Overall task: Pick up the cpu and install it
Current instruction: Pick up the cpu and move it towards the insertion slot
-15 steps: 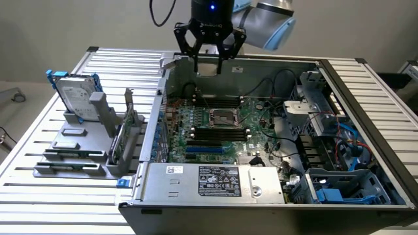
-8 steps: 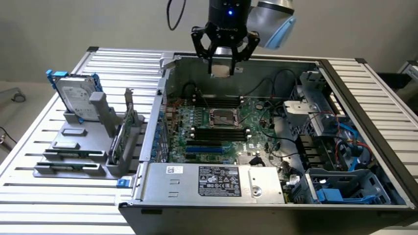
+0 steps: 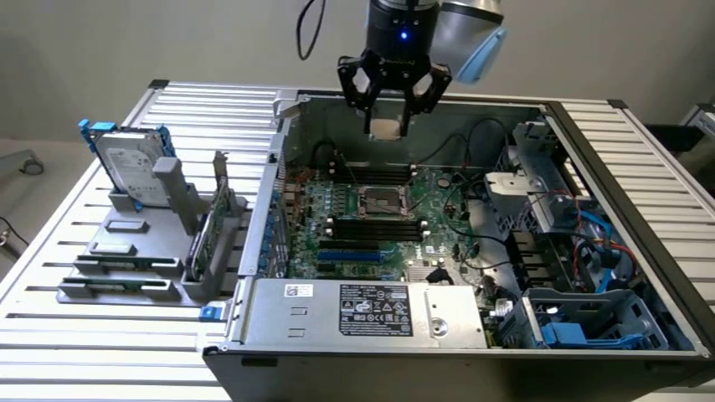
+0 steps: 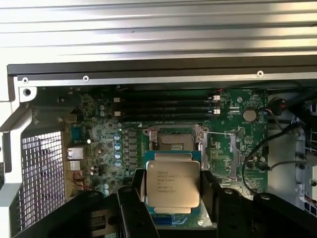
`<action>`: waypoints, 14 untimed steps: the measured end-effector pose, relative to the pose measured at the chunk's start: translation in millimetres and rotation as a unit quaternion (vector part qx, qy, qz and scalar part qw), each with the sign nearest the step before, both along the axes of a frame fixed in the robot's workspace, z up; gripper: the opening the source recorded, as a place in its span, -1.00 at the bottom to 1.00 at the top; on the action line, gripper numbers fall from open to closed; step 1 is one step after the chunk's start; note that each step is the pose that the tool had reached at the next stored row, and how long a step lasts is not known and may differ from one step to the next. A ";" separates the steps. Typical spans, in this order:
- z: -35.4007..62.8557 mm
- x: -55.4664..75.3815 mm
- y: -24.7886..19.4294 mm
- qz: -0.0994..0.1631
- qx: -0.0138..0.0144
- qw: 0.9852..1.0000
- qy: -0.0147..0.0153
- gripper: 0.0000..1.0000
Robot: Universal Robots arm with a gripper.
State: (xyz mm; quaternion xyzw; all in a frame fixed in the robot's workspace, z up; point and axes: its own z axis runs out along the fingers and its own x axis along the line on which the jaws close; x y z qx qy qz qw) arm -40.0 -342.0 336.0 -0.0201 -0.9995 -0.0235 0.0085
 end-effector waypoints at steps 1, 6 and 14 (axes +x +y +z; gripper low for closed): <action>-1.8 1.2 0.1 0.000 0.000 1.000 0.000 0.09; -11.0 7.0 0.7 0.000 0.000 1.000 0.000 0.09; -25.5 15.5 2.5 0.000 0.000 1.000 0.000 0.09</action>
